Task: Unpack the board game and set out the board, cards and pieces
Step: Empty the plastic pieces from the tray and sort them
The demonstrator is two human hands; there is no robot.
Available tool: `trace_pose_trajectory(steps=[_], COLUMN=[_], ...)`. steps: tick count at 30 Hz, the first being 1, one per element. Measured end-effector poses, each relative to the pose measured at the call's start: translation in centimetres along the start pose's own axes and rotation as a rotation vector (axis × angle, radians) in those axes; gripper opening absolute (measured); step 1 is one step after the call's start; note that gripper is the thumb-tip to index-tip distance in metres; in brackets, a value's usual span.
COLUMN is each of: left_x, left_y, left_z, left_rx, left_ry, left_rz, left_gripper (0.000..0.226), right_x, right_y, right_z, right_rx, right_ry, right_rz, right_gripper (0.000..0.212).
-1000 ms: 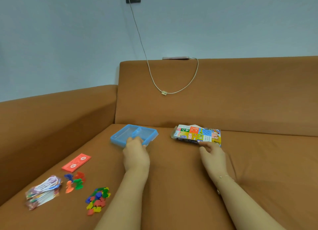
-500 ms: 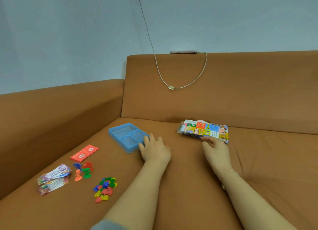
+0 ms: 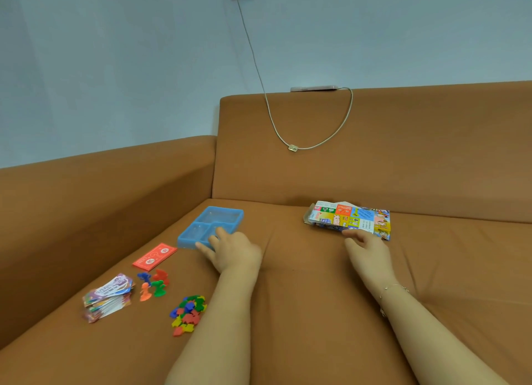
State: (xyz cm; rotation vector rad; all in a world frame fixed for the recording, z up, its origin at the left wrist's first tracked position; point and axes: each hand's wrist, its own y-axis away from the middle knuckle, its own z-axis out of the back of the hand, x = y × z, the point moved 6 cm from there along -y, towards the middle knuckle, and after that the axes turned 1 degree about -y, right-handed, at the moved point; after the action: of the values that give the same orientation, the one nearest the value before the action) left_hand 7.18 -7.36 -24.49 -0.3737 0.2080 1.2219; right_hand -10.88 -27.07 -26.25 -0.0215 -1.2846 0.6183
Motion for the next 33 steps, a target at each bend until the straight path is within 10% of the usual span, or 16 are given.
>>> trace_pose_trajectory(steps=[9, 21, 29, 33], left_x=[-6.5, -8.6, -8.2, -7.8], left_y=[3.2, 4.1, 3.6, 2.9], left_z=[-2.0, -3.7, -3.5, -3.4], left_rx=[0.093, 0.266, 0.234, 0.25], left_ry=[0.42, 0.692, 0.705, 0.863], left_rz=[-0.409, -0.501, -0.502, -0.413], left_gripper=[0.038, 0.037, 0.034, 0.03], right_x=[-0.5, -2.2, -0.8, -0.2], right_y=[-1.6, -6.6, -5.4, -3.7], right_z=[1.0, -0.3, 1.2, 3.0], right_rx=[-0.082, 0.073, -0.066, -0.176], right_ry=[0.421, 0.874, 0.746, 0.304], right_rz=[0.19, 0.233, 0.22, 0.189], right_gripper=[0.048, 0.053, 0.033, 0.02])
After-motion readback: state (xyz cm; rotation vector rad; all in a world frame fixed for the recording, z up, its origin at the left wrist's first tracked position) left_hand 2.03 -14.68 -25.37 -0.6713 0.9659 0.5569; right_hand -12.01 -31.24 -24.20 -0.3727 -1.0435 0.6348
